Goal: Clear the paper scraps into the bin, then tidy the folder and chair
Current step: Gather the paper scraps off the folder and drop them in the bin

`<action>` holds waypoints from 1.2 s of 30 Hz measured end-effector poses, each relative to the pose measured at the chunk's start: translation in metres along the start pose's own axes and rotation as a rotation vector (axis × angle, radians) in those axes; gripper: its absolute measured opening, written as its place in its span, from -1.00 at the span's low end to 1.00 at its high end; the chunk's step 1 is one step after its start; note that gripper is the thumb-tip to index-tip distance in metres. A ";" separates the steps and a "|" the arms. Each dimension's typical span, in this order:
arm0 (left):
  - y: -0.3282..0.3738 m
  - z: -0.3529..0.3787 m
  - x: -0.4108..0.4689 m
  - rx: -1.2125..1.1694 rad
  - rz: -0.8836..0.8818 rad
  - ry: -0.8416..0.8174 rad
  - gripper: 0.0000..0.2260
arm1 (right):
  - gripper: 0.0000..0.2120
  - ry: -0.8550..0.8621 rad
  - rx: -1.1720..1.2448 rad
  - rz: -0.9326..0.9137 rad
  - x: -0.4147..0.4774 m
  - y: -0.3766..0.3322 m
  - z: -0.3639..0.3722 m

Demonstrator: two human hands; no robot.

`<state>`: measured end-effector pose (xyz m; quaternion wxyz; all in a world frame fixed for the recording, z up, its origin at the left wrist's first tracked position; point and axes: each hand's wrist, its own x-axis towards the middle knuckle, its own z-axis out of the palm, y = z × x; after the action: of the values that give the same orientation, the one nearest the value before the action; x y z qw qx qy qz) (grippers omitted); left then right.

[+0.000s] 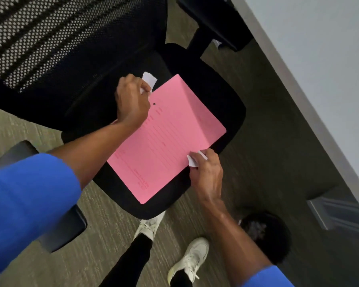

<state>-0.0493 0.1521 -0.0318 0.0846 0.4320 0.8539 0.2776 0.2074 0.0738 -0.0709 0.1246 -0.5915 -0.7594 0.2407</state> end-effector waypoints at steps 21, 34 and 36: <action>0.151 0.127 -0.318 -0.166 0.280 -0.636 -0.92 | -0.70 0.077 0.159 0.768 -0.218 0.211 -0.040; 0.194 0.221 -0.434 -0.047 0.360 -0.992 -0.82 | -0.84 0.295 0.148 0.860 -0.257 0.337 -0.067; 0.197 0.230 -0.445 -0.068 0.342 -1.006 -0.70 | -0.84 0.262 0.164 0.890 -0.258 0.349 -0.067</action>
<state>0.4478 -0.0117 -0.1579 0.4510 0.6419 0.6157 0.0736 0.6011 -0.0944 -0.1687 0.1505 -0.8732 -0.3884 0.2531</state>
